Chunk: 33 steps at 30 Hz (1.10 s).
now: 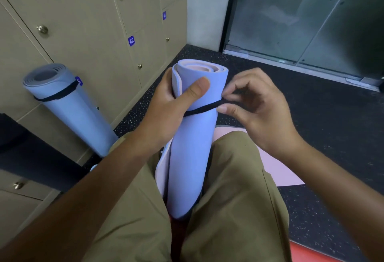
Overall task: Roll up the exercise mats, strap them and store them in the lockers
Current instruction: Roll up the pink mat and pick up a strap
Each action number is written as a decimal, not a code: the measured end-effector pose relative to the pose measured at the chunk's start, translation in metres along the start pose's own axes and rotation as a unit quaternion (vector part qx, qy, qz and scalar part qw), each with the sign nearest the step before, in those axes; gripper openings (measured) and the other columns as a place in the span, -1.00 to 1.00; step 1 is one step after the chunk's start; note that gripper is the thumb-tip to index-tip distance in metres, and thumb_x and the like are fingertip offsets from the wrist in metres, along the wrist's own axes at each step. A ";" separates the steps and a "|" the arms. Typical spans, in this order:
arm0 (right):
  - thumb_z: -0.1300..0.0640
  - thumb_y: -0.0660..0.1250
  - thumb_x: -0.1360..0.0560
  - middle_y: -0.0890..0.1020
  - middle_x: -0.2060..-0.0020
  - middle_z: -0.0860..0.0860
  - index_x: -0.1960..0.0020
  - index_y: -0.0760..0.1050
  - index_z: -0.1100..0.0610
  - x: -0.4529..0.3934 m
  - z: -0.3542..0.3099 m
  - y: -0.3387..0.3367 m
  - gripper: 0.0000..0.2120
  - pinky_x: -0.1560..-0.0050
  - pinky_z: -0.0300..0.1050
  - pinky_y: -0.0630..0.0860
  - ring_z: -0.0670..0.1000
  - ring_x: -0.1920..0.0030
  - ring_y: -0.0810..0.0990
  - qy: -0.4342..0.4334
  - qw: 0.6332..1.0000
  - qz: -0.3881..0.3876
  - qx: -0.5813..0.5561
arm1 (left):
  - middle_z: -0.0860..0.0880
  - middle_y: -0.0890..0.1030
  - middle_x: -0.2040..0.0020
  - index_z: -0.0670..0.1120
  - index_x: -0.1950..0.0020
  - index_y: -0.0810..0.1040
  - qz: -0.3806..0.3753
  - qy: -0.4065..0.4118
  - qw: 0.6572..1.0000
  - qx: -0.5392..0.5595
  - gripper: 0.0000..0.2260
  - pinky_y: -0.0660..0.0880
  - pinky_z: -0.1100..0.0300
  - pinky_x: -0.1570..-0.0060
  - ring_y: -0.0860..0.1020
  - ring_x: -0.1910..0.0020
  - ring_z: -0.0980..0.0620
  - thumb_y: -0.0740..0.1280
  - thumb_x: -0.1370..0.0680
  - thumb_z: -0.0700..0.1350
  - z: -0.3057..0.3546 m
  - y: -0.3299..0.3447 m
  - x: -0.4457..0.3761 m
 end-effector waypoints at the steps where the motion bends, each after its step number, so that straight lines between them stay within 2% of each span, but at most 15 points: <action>1: 0.39 0.52 -0.45 0.53 0.02 0.11 0.00 0.57 0.21 0.000 -0.003 0.002 -0.79 -0.12 -0.12 0.58 0.00 0.00 0.61 -0.024 0.999 -0.003 0.034 | -0.07 0.69 -0.16 -0.05 -0.25 0.55 0.005 -0.001 1.000 -0.002 -0.52 0.61 0.13 -0.02 0.68 -0.11 -0.03 0.47 -0.41 0.15 -0.001 -0.002 -0.001; 6: 0.27 0.51 -0.50 0.61 0.11 0.03 0.07 0.62 0.22 -0.002 -0.005 0.013 -0.92 -0.02 0.02 0.51 0.07 0.04 0.57 -0.090 0.983 -0.038 0.156 | 0.05 0.71 -0.04 -0.05 -0.22 0.58 0.040 0.012 0.999 -0.009 -0.51 0.59 0.19 0.04 0.69 -0.03 0.07 0.45 -0.38 0.18 0.000 -0.009 -0.003; 10: 0.25 0.46 -0.56 0.59 0.11 0.02 0.06 0.59 0.20 0.012 0.006 0.033 -0.94 0.00 -0.03 0.46 0.09 0.06 0.51 -0.123 0.963 -0.113 0.210 | 0.08 0.71 0.00 -0.11 -0.22 0.58 0.072 0.030 0.997 -0.007 -0.47 0.58 0.23 0.06 0.68 0.02 0.09 0.46 -0.36 0.17 -0.001 -0.016 -0.001; 15: 0.24 0.36 -0.61 0.59 0.04 0.01 0.02 0.60 0.19 0.020 0.008 0.037 -0.94 0.02 -0.04 0.48 0.11 0.06 0.50 -0.181 0.932 -0.158 0.271 | 0.08 0.72 -0.01 -0.13 -0.25 0.58 0.070 0.022 0.997 -0.010 -0.43 0.57 0.26 0.07 0.69 0.00 0.11 0.47 -0.35 0.17 -0.003 -0.010 -0.004; 18: 0.27 0.38 -0.59 0.59 0.03 0.02 0.03 0.61 0.19 0.023 0.011 0.035 -0.96 0.01 -0.09 0.48 0.09 0.06 0.49 -0.187 0.927 -0.165 0.280 | 0.05 0.72 -0.05 -0.12 -0.26 0.58 0.056 0.016 0.998 -0.013 -0.42 0.57 0.24 0.05 0.69 -0.02 0.09 0.47 -0.36 0.18 -0.007 -0.005 -0.007; 21: 0.33 0.46 -0.54 0.56 -0.01 0.04 0.02 0.61 0.22 0.024 0.019 0.030 -0.93 -0.03 -0.24 0.50 0.03 0.00 0.55 -0.119 0.961 -0.131 0.213 | 0.02 0.69 -0.10 -0.07 -0.24 0.56 0.069 0.029 0.996 -0.038 -0.44 0.57 0.18 -0.02 0.66 -0.07 0.07 0.46 -0.35 0.20 -0.011 -0.006 -0.008; 23: 0.31 0.53 -0.48 0.54 -0.05 0.05 -0.03 0.58 0.23 0.024 0.031 0.024 -0.83 -0.04 -0.18 0.59 -0.01 -0.06 0.59 -0.011 0.993 -0.076 0.092 | 0.07 0.66 -0.13 -0.04 -0.27 0.52 0.078 0.050 0.994 -0.062 -0.43 0.55 0.18 -0.08 0.64 -0.11 0.10 0.46 -0.35 0.19 -0.014 -0.008 -0.005; 24: 0.30 0.55 -0.45 0.53 -0.09 0.05 -0.08 0.55 0.21 0.026 0.038 0.023 -0.74 -0.05 -0.16 0.62 -0.01 -0.11 0.61 0.042 0.998 -0.049 0.024 | 0.10 0.64 -0.14 -0.04 -0.30 0.49 0.081 0.059 0.992 -0.071 -0.40 0.54 0.20 -0.09 0.63 -0.12 0.11 0.47 -0.35 0.18 -0.016 -0.009 -0.003; 26: 0.28 0.57 -0.43 0.53 -0.15 0.02 -0.15 0.49 0.11 0.031 0.048 0.026 -0.62 -0.06 -0.15 0.63 -0.04 -0.19 0.61 0.113 0.992 -0.008 -0.053 | 0.11 0.63 -0.15 -0.08 -0.35 0.45 0.087 0.069 0.991 -0.080 -0.34 0.55 0.17 -0.11 0.62 -0.14 0.09 0.49 -0.34 0.16 -0.021 -0.013 -0.001; 28: 0.28 0.56 -0.44 0.53 -0.16 0.01 -0.16 0.46 0.05 0.032 0.050 0.030 -0.60 -0.06 -0.17 0.62 -0.03 -0.20 0.60 0.126 0.990 0.013 -0.055 | 0.11 0.63 -0.14 -0.10 -0.35 0.44 0.085 0.068 0.990 -0.086 -0.34 0.57 0.12 -0.12 0.63 -0.13 0.06 0.49 -0.35 0.16 -0.026 -0.015 -0.001; 31: 0.30 0.53 -0.47 0.56 -0.15 -0.02 -0.16 0.45 0.08 0.033 0.056 0.031 -0.62 -0.09 -0.09 0.62 0.02 -0.15 0.64 0.149 0.986 0.027 -0.072 | 0.15 0.65 -0.06 -0.05 -0.28 0.47 0.076 0.045 0.990 -0.109 -0.41 0.58 0.08 -0.08 0.64 -0.08 0.09 0.47 -0.35 0.19 -0.041 -0.014 0.002; 33: 0.29 0.54 -0.47 0.60 -0.12 -0.16 -0.18 0.44 0.05 0.034 0.061 0.030 -0.59 -0.11 -0.05 0.62 0.03 -0.08 0.66 0.171 0.982 0.022 -0.081 | 0.18 0.66 -0.09 0.02 -0.28 0.46 0.073 0.023 0.990 -0.118 -0.44 0.56 0.02 -0.16 0.64 -0.12 0.13 0.44 -0.35 0.20 -0.056 -0.013 0.006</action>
Point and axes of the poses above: each hand's wrist, its own x-axis away from the middle knuckle, its own y-axis out of the palm, z = x × y, the point moved 10 cm from there along -x, towards the middle knuckle
